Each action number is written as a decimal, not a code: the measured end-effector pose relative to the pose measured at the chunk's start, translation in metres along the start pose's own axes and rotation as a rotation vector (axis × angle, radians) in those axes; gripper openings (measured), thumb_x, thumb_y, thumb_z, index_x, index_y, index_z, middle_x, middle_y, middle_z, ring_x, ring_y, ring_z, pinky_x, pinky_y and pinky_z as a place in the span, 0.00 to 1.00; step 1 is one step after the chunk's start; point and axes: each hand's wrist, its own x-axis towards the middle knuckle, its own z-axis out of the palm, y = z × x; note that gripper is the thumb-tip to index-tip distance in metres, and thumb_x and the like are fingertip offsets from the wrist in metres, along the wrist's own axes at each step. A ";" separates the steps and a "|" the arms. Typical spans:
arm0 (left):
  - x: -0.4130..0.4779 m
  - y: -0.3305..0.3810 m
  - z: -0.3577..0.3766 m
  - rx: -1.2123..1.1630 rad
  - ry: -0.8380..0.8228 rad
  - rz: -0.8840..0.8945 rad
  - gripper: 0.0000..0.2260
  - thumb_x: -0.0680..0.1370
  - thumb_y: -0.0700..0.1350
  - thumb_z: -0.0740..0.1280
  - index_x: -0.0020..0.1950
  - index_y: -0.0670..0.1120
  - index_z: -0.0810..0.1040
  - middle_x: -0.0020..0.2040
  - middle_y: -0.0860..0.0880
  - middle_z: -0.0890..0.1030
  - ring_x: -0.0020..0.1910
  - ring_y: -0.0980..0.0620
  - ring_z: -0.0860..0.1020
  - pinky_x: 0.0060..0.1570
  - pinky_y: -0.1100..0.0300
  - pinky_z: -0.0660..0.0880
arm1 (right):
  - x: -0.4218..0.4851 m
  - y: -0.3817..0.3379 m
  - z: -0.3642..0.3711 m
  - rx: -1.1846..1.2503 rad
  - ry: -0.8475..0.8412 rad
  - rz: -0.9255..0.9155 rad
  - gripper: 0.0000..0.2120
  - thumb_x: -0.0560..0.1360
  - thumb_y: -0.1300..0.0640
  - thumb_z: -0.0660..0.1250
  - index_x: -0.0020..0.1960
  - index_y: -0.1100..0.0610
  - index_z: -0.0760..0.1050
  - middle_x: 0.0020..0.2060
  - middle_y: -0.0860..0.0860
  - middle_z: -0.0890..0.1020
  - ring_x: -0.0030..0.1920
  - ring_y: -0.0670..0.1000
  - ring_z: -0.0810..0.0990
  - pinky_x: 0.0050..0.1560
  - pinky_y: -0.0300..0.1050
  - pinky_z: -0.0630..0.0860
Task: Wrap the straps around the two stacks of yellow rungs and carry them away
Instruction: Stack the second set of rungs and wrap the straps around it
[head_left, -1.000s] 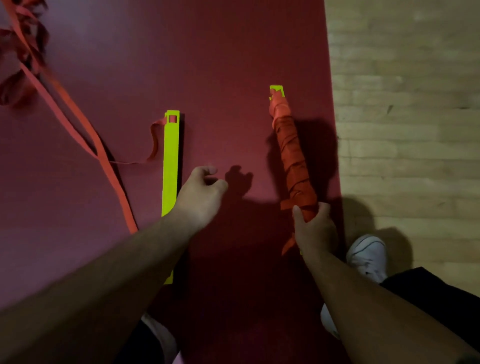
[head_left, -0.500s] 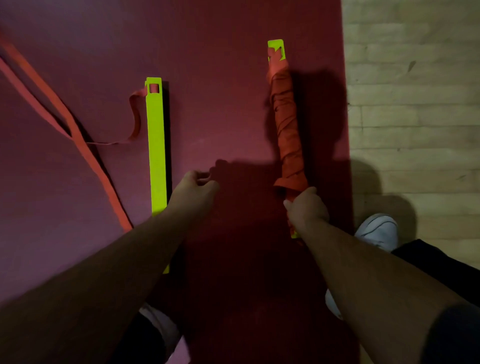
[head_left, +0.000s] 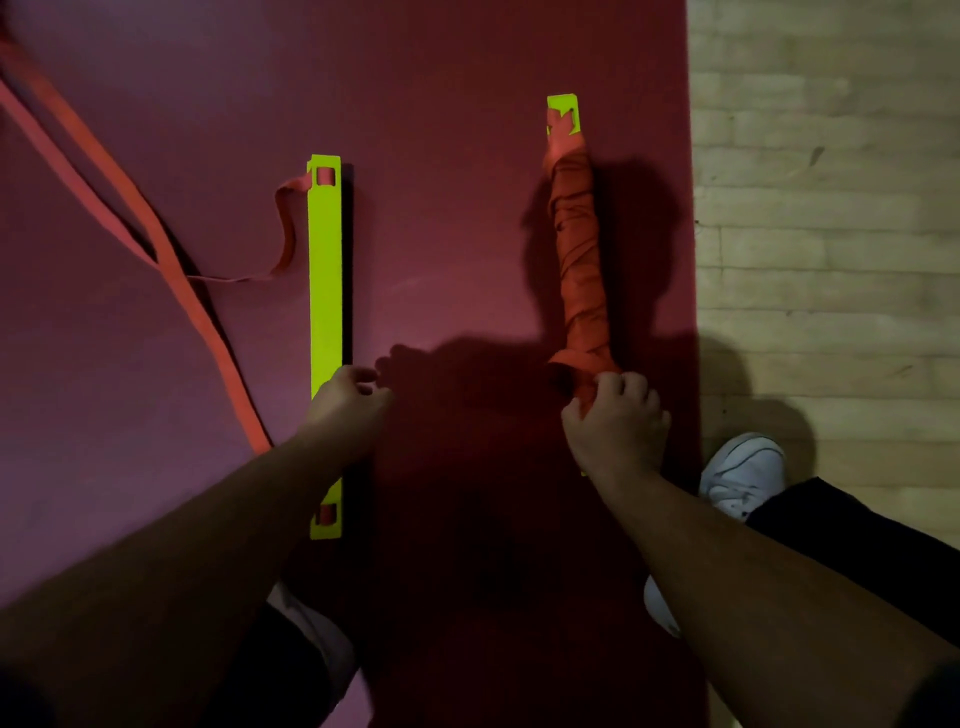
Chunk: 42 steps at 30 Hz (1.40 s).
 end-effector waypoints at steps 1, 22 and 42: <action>0.003 -0.004 -0.004 0.015 0.005 -0.006 0.20 0.76 0.51 0.67 0.67 0.47 0.75 0.57 0.48 0.81 0.50 0.48 0.81 0.52 0.54 0.78 | -0.001 -0.001 -0.001 0.017 0.031 -0.030 0.18 0.72 0.46 0.66 0.55 0.58 0.77 0.53 0.60 0.77 0.54 0.64 0.76 0.53 0.56 0.71; 0.052 -0.086 0.004 0.319 0.055 -0.203 0.36 0.73 0.53 0.76 0.69 0.33 0.64 0.65 0.35 0.73 0.66 0.36 0.73 0.60 0.49 0.73 | -0.018 -0.088 0.006 0.251 -0.371 -0.124 0.06 0.76 0.47 0.62 0.46 0.49 0.74 0.51 0.53 0.76 0.52 0.58 0.78 0.56 0.55 0.76; 0.058 -0.059 0.016 -0.176 -0.119 -0.159 0.28 0.65 0.50 0.79 0.61 0.43 0.76 0.51 0.44 0.83 0.46 0.46 0.83 0.46 0.50 0.82 | 0.003 -0.088 0.010 0.333 -0.439 -0.116 0.10 0.76 0.48 0.63 0.48 0.53 0.78 0.46 0.53 0.81 0.48 0.55 0.80 0.51 0.52 0.78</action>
